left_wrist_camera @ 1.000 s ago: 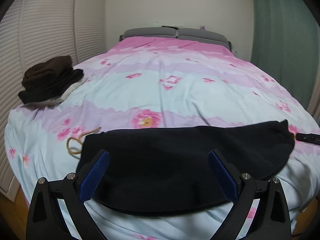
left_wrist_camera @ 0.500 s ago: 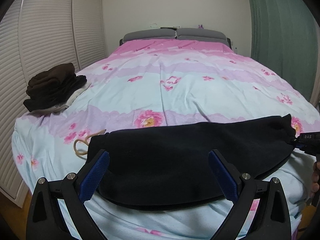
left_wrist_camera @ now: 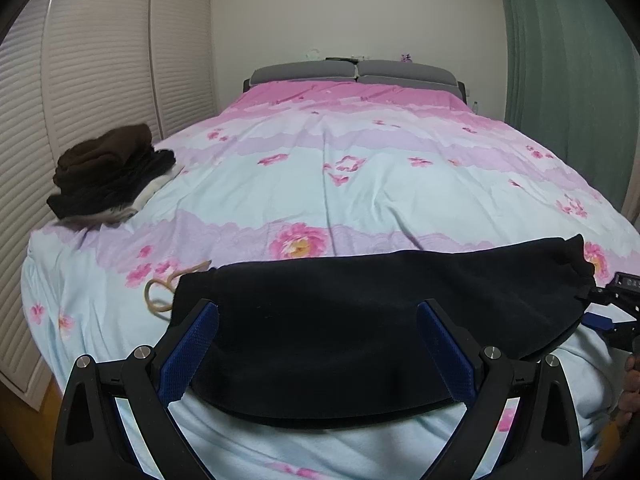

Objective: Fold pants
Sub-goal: 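Grasp the leg hems with the right gripper and lift them up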

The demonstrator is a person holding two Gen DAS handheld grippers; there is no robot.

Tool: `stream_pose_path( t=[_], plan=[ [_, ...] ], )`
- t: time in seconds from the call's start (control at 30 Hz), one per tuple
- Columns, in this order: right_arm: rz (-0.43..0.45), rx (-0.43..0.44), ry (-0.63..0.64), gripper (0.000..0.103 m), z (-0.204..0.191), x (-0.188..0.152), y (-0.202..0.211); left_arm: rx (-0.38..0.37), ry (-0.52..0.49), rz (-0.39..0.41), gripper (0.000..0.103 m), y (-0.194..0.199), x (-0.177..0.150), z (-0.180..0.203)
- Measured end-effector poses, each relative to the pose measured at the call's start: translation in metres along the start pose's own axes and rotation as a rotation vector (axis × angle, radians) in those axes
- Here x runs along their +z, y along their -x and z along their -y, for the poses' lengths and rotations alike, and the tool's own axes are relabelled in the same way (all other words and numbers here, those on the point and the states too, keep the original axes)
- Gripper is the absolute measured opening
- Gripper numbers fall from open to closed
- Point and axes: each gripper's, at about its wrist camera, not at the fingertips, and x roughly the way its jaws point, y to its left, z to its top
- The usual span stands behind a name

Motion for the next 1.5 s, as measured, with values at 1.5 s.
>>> stream_pose_path(
  t=[1.5],
  plan=[
    [0.421, -0.442, 1.427, 0.030, -0.370, -0.241, -0.042, 0.310, 0.290, 0.101, 0.103, 0.100, 0.002, -0.248]
  ],
)
